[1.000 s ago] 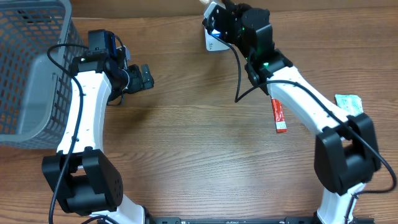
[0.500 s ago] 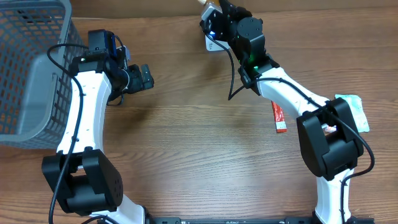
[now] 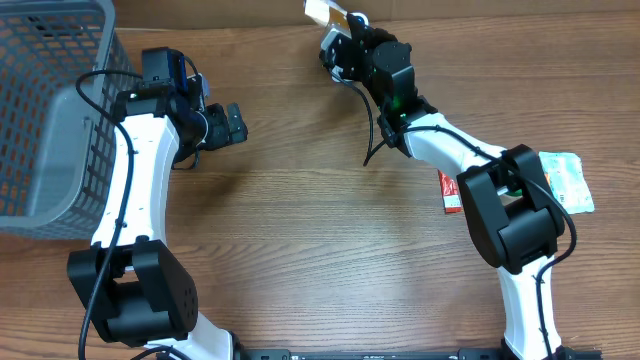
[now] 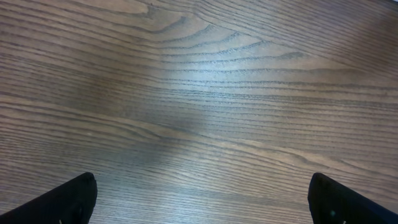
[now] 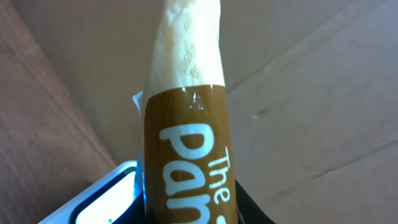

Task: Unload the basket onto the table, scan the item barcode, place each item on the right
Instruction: 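Hold the bag barcode in front of the white scanner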

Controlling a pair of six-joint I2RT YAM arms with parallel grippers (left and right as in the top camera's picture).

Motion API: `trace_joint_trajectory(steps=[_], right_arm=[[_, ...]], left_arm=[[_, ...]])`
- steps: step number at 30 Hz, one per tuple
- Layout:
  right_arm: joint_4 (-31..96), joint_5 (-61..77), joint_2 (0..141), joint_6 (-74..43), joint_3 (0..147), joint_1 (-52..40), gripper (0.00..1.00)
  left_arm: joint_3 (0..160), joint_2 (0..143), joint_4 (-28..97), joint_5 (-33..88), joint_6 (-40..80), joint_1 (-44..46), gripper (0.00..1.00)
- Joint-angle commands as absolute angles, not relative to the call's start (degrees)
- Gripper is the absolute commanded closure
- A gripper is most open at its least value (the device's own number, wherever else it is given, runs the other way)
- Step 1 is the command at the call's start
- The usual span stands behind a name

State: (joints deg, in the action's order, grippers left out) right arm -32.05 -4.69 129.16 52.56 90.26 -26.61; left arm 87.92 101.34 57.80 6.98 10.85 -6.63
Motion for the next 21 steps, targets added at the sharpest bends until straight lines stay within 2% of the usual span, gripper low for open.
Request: trace_joint_trajectory(steps=[1,8,15,21], right_arm=[[-33.0,-4.4,129.0,52.7,91.2,-26.6,0.96],[-33.7,-4.4,129.0,52.8,91.2,-26.6,0.96],[-42.0,-5.2,129.1,52.8,91.2,-26.7,0.97],[-38.9,-5.8,129.1,52.3,91.2,-27.0,0.97]], left_arm=[[89.1,100.3,57.8,6.6,11.8,-6.3,0.0],[89.1,100.3,57.8,6.7,11.8,-6.3,0.0],[89.1,100.3,57.8,6.6,11.8,-6.3,0.0],[89.1,100.3,57.8,6.6,11.8,-6.3,0.0]])
